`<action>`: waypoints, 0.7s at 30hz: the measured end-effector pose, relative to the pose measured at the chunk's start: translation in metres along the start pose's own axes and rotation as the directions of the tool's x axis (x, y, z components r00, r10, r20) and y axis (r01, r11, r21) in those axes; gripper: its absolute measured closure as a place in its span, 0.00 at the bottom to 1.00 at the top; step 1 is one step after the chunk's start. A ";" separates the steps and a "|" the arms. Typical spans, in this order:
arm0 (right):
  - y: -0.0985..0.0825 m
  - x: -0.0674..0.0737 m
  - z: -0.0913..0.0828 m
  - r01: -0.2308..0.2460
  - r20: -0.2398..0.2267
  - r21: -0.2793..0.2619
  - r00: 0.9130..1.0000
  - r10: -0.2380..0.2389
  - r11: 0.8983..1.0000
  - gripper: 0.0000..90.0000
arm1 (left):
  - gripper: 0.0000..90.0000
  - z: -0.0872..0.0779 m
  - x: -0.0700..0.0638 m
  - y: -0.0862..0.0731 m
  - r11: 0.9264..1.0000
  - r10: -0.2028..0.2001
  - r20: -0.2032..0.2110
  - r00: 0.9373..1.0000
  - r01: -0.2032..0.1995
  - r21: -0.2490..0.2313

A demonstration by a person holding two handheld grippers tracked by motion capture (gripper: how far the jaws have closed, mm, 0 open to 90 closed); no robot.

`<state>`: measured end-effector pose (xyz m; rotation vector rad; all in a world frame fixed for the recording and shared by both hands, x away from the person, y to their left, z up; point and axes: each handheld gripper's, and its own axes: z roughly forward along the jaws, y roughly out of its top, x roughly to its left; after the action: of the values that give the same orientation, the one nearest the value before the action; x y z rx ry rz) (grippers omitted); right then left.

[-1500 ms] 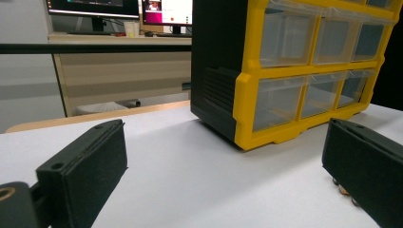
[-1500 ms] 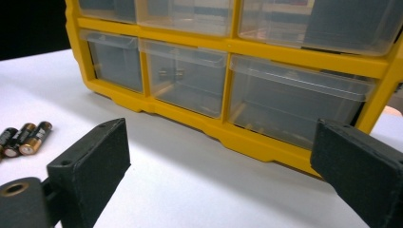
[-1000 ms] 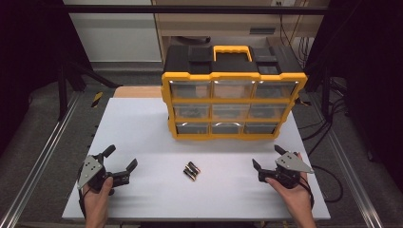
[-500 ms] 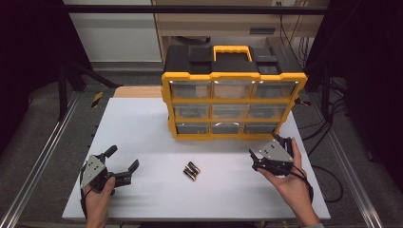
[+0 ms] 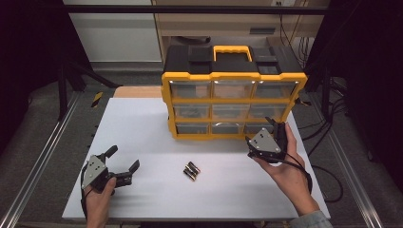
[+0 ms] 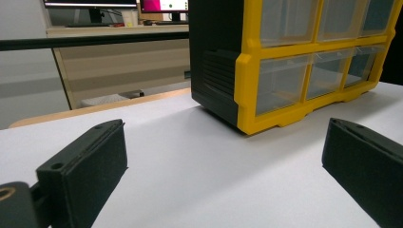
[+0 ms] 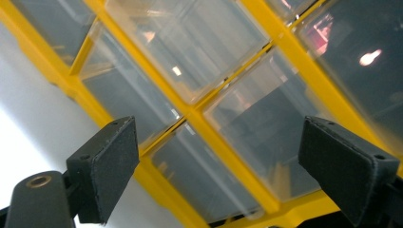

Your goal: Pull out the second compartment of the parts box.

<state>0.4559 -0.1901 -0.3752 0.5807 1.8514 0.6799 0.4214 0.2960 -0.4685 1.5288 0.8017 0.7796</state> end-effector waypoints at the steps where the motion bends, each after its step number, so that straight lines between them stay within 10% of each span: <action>1: 0.003 -0.001 0.000 0.009 0.001 -0.002 1.000 -0.009 1.000 0.15 | 0.01 0.000 0.000 0.000 1.000 0.005 0.000 1.000 -0.005 0.002; 21: 0.051 -0.019 0.000 0.126 0.093 -0.042 0.988 -0.122 0.991 0.24 | 0.01 -0.001 0.001 0.000 1.000 0.005 -0.007 1.000 -0.005 0.001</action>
<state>0.4662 -0.1659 -0.3275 0.4534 1.7665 0.6036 0.4208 0.2972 -0.4682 1.5299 0.8039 0.7882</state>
